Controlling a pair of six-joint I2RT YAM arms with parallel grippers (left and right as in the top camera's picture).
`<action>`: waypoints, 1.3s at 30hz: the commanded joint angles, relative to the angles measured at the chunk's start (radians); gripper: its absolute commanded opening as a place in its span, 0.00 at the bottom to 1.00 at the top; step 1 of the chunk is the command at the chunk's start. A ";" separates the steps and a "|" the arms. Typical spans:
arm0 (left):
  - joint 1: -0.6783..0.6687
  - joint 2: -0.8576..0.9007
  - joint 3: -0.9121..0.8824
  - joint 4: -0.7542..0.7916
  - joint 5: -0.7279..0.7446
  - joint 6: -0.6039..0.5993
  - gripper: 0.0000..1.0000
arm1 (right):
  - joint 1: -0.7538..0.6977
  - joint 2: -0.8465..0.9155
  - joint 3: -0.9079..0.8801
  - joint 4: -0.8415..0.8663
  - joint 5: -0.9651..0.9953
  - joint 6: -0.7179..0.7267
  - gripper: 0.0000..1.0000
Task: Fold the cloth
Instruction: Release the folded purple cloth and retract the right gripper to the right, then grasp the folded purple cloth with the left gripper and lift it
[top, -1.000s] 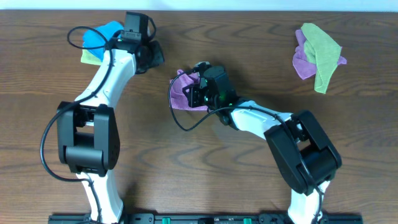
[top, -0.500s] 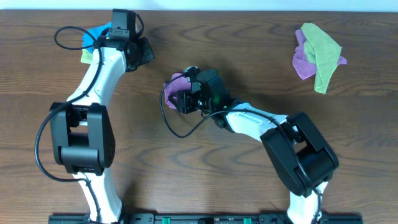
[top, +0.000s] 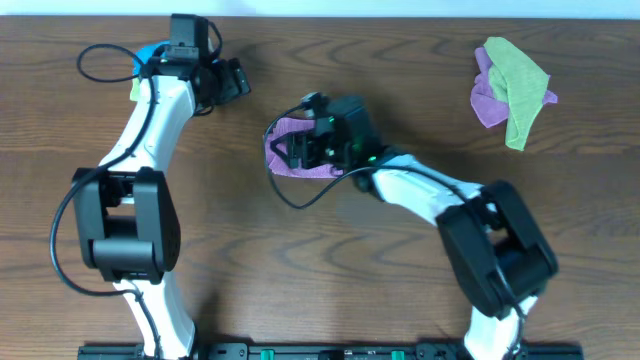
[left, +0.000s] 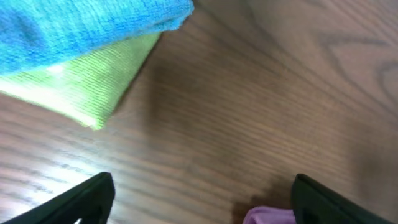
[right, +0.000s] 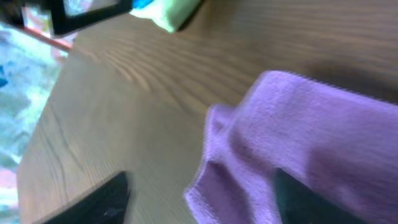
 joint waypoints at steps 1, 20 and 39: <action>0.029 -0.072 0.029 -0.027 0.014 -0.002 0.96 | -0.070 -0.097 0.016 -0.046 0.000 -0.046 0.99; 0.096 -0.110 -0.044 -0.269 0.391 0.012 0.95 | -0.692 -0.823 -0.155 -0.977 -0.040 -0.600 0.99; -0.045 -0.109 -0.440 0.143 0.542 -0.186 0.95 | -0.861 -1.316 -0.521 -0.955 -0.104 -0.361 0.99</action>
